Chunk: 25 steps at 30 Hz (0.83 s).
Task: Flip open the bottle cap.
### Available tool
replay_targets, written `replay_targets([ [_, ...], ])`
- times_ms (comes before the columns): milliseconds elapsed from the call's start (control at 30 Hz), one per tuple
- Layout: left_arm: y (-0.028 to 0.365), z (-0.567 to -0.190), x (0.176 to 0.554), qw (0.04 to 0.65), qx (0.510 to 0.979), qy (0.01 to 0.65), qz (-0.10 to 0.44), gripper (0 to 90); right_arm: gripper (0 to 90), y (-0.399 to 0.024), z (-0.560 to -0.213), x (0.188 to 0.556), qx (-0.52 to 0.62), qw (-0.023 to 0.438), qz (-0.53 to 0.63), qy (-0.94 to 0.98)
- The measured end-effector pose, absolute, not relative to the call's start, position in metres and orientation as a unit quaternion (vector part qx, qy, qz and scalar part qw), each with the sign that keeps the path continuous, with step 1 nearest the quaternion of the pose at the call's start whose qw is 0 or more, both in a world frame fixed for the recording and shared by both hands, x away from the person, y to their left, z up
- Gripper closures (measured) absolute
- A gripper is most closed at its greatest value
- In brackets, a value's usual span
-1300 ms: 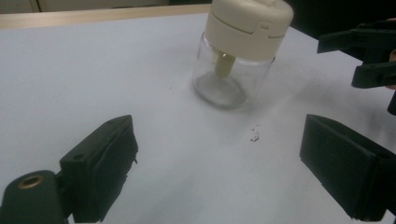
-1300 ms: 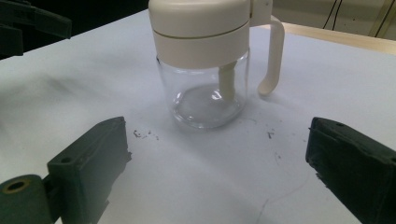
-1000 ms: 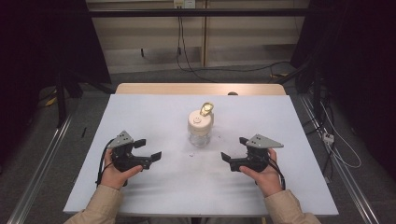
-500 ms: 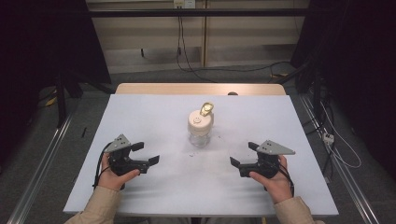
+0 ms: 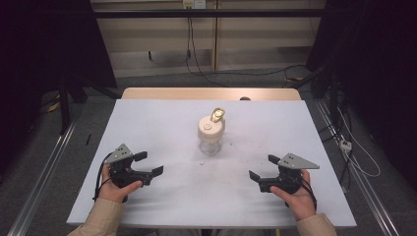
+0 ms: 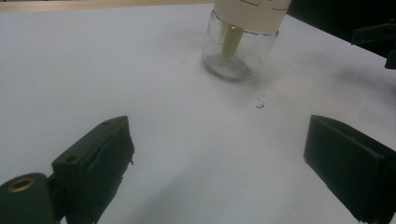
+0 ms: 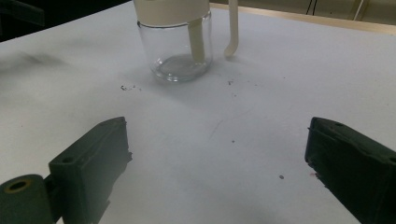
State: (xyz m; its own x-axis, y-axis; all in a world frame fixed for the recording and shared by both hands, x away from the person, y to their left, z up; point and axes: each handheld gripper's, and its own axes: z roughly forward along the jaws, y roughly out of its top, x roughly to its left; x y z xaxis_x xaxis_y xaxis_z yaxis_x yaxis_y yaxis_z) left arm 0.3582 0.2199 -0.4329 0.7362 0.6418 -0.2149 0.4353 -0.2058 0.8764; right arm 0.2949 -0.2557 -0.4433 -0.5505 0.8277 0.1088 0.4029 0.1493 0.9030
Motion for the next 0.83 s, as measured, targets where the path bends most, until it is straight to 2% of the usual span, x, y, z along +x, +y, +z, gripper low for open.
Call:
replay_targets([
  [833,0.241,-0.437,0.351,0.515,0.769,0.360,0.113,7.4,7.0,-0.266,-0.447,0.288,0.423,0.219,0.489,0.731],
])
